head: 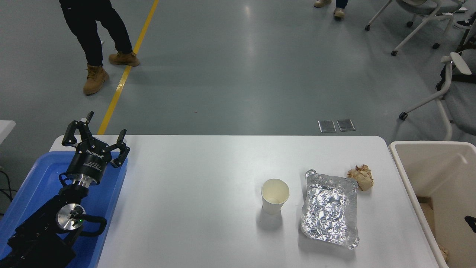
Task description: Pick up paper cup place in dustbin
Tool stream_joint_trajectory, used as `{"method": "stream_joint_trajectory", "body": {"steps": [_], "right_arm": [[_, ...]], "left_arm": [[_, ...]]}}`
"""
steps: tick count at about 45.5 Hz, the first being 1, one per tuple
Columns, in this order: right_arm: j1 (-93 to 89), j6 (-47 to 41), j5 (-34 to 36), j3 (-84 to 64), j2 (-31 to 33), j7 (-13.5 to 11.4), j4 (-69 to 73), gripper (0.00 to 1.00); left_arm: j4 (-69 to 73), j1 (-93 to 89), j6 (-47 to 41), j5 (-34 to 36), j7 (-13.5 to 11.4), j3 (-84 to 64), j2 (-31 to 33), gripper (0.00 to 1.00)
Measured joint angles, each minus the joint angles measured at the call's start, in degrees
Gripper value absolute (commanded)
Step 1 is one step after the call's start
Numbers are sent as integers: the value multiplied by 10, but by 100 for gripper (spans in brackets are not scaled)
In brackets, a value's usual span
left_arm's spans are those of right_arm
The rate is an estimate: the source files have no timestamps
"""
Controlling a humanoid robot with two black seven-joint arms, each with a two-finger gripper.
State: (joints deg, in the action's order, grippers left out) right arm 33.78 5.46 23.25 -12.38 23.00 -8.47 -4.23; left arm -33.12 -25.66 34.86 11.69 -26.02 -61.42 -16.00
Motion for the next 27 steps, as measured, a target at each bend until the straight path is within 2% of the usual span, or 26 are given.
{"method": "stream_joint_trajectory", "body": {"steps": [14, 27], "right_arm": [[21, -3, -3, -31, 12, 0, 3, 100], [108, -13, -14, -163, 30, 1, 50, 100]], "left_arm": [[0, 0, 0, 0, 0, 0, 0, 98], [0, 0, 0, 0, 0, 0, 0, 98]]}}
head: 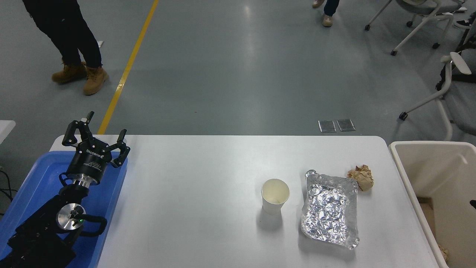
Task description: Pick up paper cup place in dustbin
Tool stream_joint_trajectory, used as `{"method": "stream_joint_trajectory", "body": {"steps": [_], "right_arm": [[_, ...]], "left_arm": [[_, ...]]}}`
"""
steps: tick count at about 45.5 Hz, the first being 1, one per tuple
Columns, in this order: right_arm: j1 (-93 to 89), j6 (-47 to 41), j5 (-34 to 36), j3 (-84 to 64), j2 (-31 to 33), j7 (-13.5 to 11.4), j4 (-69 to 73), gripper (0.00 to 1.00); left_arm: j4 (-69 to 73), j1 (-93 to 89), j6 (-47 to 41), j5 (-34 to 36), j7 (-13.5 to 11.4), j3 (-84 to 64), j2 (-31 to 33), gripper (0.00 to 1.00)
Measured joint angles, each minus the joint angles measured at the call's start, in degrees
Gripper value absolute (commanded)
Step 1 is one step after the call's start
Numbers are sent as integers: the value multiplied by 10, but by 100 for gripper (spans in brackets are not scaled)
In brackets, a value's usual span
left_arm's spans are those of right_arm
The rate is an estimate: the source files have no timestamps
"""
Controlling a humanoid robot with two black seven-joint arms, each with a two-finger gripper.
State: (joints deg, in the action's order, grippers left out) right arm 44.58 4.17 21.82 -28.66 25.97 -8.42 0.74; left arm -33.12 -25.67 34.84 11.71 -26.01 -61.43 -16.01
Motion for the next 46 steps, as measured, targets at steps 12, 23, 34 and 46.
{"method": "stream_joint_trajectory", "body": {"steps": [12, 23, 34, 46], "right_arm": [[213, -5, -35, -178, 56, 1, 206, 100], [447, -15, -110, -280, 75, 0, 449, 100], [637, -107, -167, -320, 74, -4, 636, 100], [818, -284, -186, -342, 71, -6, 765, 100]], "left_arm": [[0, 0, 0, 0, 1, 1, 0, 98], [0, 0, 0, 0, 1, 1, 0, 98], [0, 0, 0, 0, 1, 1, 0, 98], [0, 0, 0, 0, 1, 1, 0, 98]]}}
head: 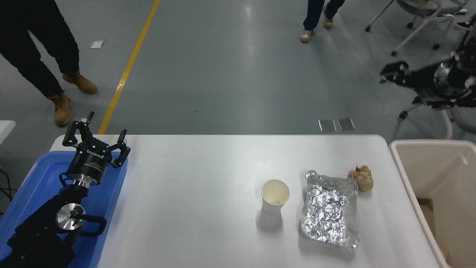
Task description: Pick up paper cup place in dustbin
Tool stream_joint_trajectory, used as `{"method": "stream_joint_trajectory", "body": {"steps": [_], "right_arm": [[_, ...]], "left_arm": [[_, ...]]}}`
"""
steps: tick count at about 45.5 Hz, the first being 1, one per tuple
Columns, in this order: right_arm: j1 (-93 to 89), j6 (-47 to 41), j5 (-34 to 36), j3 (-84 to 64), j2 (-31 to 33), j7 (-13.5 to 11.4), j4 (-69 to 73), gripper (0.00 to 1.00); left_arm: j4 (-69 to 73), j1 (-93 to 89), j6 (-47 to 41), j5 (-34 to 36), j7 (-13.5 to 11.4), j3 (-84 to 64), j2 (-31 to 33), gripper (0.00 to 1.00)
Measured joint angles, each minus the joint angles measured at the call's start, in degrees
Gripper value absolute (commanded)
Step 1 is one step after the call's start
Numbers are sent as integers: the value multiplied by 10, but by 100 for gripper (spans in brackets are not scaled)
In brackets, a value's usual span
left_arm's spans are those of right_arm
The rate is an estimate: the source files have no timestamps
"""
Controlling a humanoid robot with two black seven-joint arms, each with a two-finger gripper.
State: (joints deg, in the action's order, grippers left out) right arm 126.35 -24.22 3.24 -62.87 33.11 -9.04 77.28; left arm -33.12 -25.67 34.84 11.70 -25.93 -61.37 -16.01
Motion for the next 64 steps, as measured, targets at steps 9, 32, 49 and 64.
{"method": "stream_joint_trajectory", "body": {"steps": [9, 32, 49, 64], "right_arm": [[92, -109, -4, 5, -4, 2, 34, 100], [139, -186, 0, 29, -80, 5, 53, 100], [3, -131, 1, 48, -191, 5, -2, 100], [-168, -110, -9, 98, -254, 5, -95, 100]], "left_arm": [[0, 0, 0, 0, 0, 0, 0, 98], [0, 0, 0, 0, 0, 0, 0, 98], [0, 0, 0, 0, 0, 0, 0, 98], [0, 0, 0, 0, 0, 0, 0, 98]]}}
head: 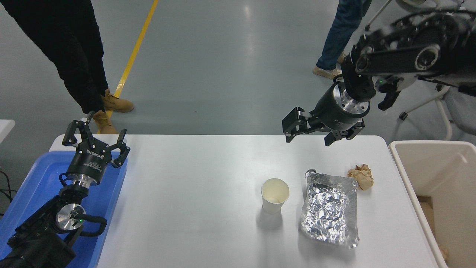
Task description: Pick up paper cup place in dustbin
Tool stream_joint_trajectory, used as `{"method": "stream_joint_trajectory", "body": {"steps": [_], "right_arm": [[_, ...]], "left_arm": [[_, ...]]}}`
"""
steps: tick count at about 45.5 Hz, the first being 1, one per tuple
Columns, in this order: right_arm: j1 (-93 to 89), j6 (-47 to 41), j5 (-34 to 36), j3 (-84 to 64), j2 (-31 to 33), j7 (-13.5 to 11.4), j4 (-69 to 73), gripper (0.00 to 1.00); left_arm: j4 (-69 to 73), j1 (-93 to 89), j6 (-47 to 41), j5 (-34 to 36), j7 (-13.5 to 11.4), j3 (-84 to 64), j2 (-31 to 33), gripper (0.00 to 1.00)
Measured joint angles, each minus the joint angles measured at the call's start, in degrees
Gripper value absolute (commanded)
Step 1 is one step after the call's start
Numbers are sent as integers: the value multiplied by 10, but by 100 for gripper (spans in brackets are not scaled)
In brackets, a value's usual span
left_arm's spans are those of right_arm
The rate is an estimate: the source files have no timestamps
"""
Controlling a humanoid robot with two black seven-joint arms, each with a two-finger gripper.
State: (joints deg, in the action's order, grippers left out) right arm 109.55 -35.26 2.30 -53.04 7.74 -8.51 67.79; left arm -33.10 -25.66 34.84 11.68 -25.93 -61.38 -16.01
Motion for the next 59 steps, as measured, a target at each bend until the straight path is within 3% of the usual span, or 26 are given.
{"method": "stream_joint_trajectory", "body": {"steps": [20, 46, 49, 54, 59], "right_arm": [[-184, 6, -27, 47, -64, 1, -145, 100], [-283, 24, -52, 56, -77, 1, -227, 96], [-289, 30, -57, 56, -77, 1, -232, 88], [-298, 43, -69, 56, -77, 2, -239, 55], [-306, 59, -93, 56, -77, 2, -242, 37]], "left_arm": [[0, 0, 0, 0, 0, 0, 0, 98], [0, 0, 0, 0, 0, -1, 0, 98], [0, 0, 0, 0, 0, -1, 0, 98], [0, 0, 0, 0, 0, -1, 0, 98], [0, 0, 0, 0, 0, -1, 0, 98]]}}
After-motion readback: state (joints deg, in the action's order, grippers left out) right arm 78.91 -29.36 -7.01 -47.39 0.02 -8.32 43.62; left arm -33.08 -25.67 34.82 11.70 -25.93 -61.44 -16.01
